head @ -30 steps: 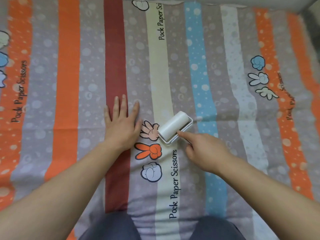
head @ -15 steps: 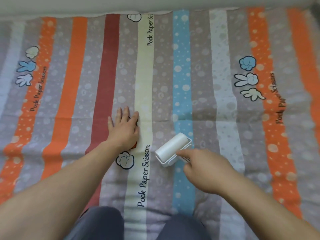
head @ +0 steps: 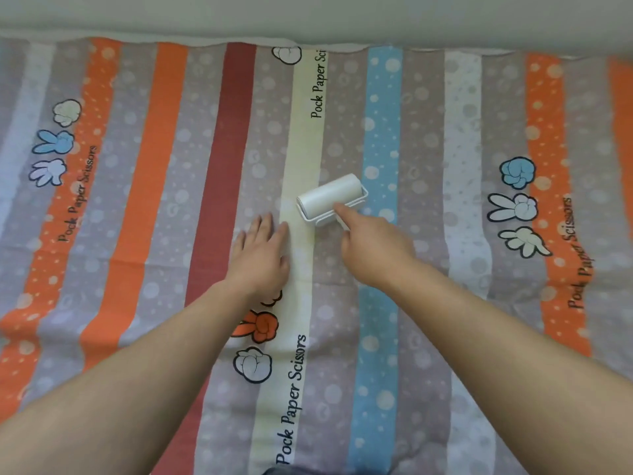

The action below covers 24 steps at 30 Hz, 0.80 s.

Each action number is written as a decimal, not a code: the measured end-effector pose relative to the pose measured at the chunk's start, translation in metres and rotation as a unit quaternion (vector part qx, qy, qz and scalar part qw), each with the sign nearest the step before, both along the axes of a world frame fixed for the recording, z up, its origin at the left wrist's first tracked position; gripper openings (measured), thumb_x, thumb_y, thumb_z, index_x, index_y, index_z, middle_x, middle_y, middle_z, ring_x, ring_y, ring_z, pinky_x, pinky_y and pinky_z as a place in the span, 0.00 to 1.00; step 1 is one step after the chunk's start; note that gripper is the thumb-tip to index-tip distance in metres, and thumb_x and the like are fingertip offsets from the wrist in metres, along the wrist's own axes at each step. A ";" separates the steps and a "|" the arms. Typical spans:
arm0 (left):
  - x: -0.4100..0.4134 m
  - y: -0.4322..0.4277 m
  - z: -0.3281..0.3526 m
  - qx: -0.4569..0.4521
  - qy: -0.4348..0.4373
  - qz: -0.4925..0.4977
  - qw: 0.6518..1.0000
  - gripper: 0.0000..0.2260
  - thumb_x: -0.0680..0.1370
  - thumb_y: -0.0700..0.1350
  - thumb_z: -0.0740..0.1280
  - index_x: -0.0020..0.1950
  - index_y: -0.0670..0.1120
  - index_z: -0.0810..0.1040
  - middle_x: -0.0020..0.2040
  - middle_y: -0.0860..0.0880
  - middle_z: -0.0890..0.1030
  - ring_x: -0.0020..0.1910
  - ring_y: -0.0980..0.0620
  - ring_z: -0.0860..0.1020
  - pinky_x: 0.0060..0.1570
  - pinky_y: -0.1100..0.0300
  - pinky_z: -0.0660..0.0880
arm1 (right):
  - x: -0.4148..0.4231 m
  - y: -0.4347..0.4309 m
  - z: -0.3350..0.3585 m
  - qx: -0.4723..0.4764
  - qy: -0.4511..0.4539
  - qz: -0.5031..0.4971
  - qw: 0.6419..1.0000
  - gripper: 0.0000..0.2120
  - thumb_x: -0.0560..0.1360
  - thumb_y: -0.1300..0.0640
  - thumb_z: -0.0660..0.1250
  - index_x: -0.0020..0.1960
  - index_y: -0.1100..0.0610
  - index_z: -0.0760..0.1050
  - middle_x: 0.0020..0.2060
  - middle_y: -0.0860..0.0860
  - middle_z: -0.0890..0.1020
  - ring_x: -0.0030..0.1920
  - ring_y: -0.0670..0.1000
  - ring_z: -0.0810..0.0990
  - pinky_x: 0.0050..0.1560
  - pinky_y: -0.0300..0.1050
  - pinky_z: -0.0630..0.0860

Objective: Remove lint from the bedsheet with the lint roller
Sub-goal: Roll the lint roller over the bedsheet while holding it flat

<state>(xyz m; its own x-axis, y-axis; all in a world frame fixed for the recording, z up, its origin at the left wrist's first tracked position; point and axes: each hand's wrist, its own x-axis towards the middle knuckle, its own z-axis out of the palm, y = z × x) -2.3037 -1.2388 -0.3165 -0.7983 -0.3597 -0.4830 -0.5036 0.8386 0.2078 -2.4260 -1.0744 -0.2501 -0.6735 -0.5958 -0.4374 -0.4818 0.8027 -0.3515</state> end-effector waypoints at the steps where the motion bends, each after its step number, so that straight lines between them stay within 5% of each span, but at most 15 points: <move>1: -0.006 -0.003 -0.006 0.006 0.006 0.002 1.000 0.29 0.82 0.45 0.55 0.83 0.47 0.48 0.83 0.44 0.41 0.81 0.45 0.38 0.79 0.43 0.40 | -0.003 -0.013 -0.008 0.009 0.005 0.003 1.000 0.28 0.79 0.57 0.55 0.77 0.42 0.55 0.64 0.55 0.75 0.60 0.60 0.75 0.49 0.49 0.70; 10: -0.002 -0.014 -0.043 0.004 0.014 -0.034 0.999 0.34 0.82 0.51 0.48 0.79 0.48 0.28 0.79 0.47 0.26 0.76 0.49 0.24 0.75 0.42 0.28 | 0.022 0.015 -0.040 0.069 0.036 0.017 0.997 0.27 0.79 0.52 0.55 0.77 0.38 0.54 0.55 0.56 0.78 0.52 0.60 0.78 0.43 0.50 0.70; 24: -0.002 -0.016 -0.047 0.033 0.029 -0.035 0.998 0.42 0.78 0.72 0.48 0.80 0.54 0.29 0.78 0.48 0.24 0.75 0.48 0.23 0.73 0.42 0.26 | 0.067 0.091 -0.009 0.153 0.022 0.018 0.988 0.26 0.79 0.51 0.54 0.75 0.37 0.56 0.55 0.50 0.79 0.53 0.55 0.78 0.40 0.47 0.70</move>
